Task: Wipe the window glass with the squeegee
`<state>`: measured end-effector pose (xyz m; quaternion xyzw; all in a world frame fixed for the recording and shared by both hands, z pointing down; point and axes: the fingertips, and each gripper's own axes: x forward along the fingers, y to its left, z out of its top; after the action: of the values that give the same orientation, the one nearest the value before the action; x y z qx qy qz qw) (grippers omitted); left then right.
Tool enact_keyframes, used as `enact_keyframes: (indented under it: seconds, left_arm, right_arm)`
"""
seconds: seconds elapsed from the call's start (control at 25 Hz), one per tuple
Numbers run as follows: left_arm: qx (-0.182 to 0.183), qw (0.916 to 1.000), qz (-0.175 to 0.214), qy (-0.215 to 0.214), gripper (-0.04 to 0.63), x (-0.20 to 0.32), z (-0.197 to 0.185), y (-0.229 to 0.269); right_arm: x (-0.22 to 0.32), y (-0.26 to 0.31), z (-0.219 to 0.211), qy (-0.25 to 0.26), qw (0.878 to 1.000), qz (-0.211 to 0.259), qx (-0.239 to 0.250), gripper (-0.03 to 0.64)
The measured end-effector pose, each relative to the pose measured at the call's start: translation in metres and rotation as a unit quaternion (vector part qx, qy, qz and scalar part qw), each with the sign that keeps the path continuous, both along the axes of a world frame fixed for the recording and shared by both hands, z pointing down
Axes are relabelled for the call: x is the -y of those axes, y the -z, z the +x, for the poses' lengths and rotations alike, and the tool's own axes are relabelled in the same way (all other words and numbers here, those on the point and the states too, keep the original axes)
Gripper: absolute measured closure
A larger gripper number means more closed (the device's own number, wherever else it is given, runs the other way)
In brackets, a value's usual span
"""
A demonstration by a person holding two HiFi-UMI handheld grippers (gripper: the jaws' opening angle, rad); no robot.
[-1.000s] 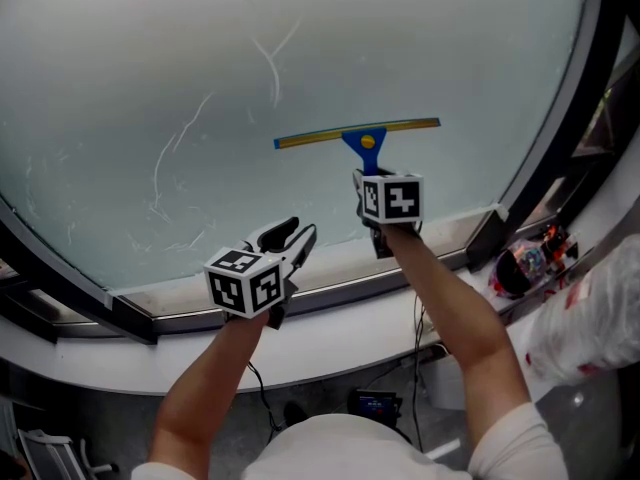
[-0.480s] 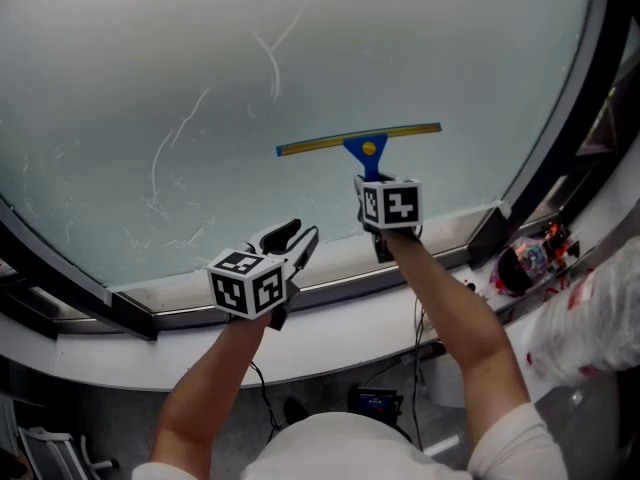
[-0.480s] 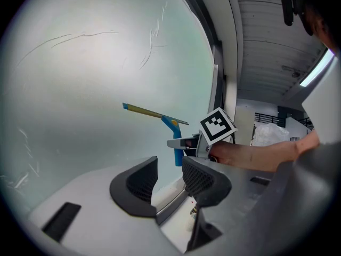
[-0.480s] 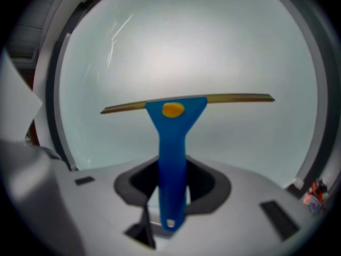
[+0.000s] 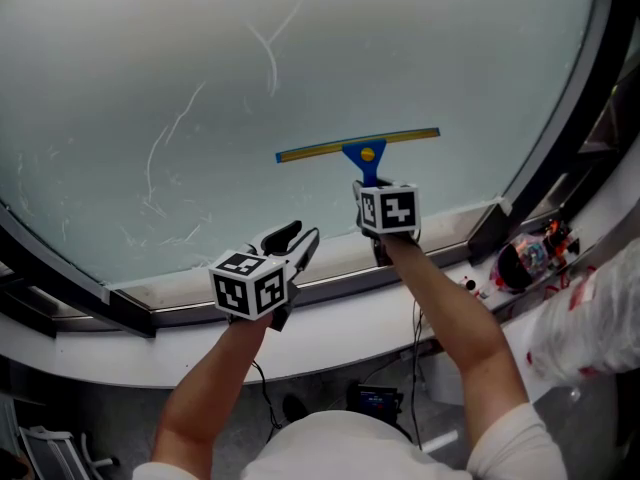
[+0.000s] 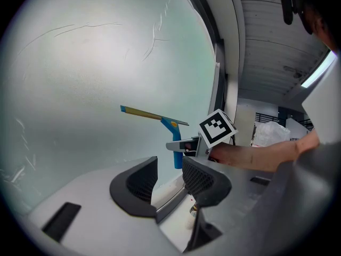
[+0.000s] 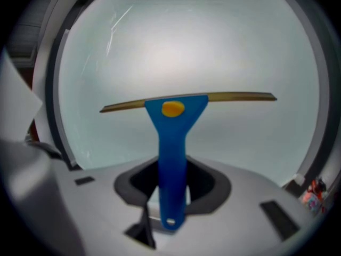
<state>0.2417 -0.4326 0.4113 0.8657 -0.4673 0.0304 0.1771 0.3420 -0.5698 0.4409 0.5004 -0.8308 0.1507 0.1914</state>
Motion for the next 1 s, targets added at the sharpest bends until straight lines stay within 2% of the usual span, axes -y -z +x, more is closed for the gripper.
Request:
enact_keyframes:
  seconds: [1.0]
  left_arm:
    - [0.007,0.9993,-0.036,0.001,0.43,-0.001,0.008,-0.043]
  right_arm:
    - [-0.006,-0.064,0.002,0.009,0.999,-0.043,-0.018,0.468]
